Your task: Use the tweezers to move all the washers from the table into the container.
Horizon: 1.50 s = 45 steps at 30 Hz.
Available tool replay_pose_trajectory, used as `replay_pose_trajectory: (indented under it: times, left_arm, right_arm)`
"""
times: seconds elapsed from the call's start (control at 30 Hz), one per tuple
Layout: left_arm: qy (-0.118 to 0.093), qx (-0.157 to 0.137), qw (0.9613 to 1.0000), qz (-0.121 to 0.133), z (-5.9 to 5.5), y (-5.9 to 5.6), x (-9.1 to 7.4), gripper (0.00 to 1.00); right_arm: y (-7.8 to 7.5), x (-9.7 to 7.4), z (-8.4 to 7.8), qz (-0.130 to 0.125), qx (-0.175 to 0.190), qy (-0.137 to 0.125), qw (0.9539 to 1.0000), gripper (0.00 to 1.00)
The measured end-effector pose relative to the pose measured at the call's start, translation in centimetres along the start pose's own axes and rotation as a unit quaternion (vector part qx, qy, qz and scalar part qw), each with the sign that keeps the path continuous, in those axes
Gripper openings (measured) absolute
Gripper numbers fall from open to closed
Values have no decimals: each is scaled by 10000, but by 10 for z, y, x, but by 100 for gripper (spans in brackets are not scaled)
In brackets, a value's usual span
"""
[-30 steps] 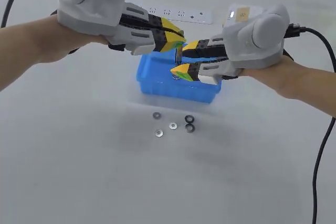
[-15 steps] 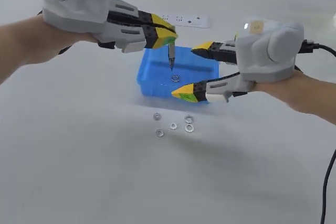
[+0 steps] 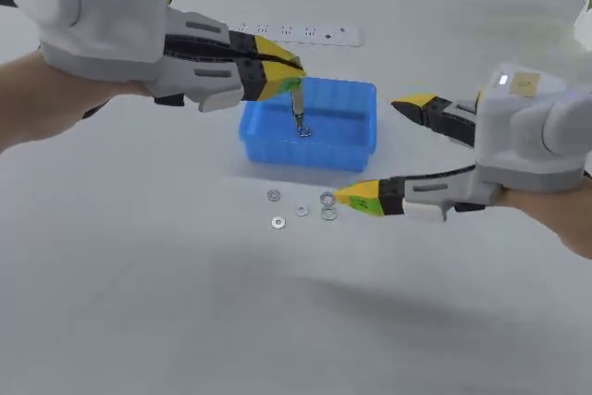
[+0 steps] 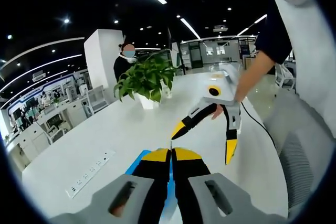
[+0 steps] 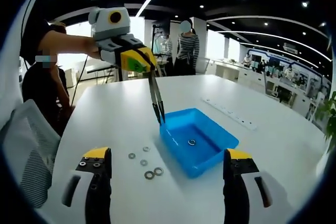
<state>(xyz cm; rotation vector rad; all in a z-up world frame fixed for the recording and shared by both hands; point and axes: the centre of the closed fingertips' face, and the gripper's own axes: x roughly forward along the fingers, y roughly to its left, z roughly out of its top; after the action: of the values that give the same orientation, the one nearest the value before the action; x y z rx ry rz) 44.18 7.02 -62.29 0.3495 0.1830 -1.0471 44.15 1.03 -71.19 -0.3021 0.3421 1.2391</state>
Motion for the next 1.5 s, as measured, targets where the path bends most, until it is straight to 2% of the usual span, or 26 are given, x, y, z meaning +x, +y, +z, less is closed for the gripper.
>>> replay_pose_trajectory:
  times: [0.1, 0.23, 0.27, 0.33, 0.37, 0.43, 0.53, 0.63, 0.77, 1.07, 1.5]
  left_arm:
    - [-27, -80, 10000, 46, -2, -7, -4, 5]
    - [23, -148, 9999, 71, -11, -17, -9, 5]
    - [60, -161, 9998, 63, -14, -20, -10, 5]
    - [82, -180, 9998, 74, -19, -24, -12, 5]
    - [77, -197, 9998, 70, -19, -25, -12, 5]
    - [41, -233, 9997, 85, -20, -29, -14, 5]
    - [35, -292, 9995, 98, -24, -36, -16, 5]
    - [94, -311, 9995, 47, -29, -49, -15, 5]
    - [139, -430, 9990, 73, -39, -59, -15, 5]
    - [198, -459, 9987, 98, -54, -69, -14, 5]
    - [246, -502, 9984, 54, -63, -68, -8, 5]
  right_arm:
    - [9, -9, -14, 0, -20, 161, 9999, 92]
    - [21, -20, -37, 16, -52, 495, 9988, 96]
    - [25, -22, -44, 38, -36, 601, 9982, 97]
    - [29, -25, -49, 30, 4, 655, 9978, 100]
    - [31, -28, -52, 26, 151, 685, 9975, 100]
    - [35, -30, -45, -5, 553, 437, 9975, 100]
    - [38, -33, -50, -37, 446, 547, 9975, 100]
    - [42, -34, -54, -30, 461, 584, 9972, 100]
    - [49, -36, -60, -11, 458, 637, 9969, 100]
    - [61, -39, -72, 27, 555, 738, 9957, 100]
    - [68, -39, -74, 108, 684, 755, 9947, 100]
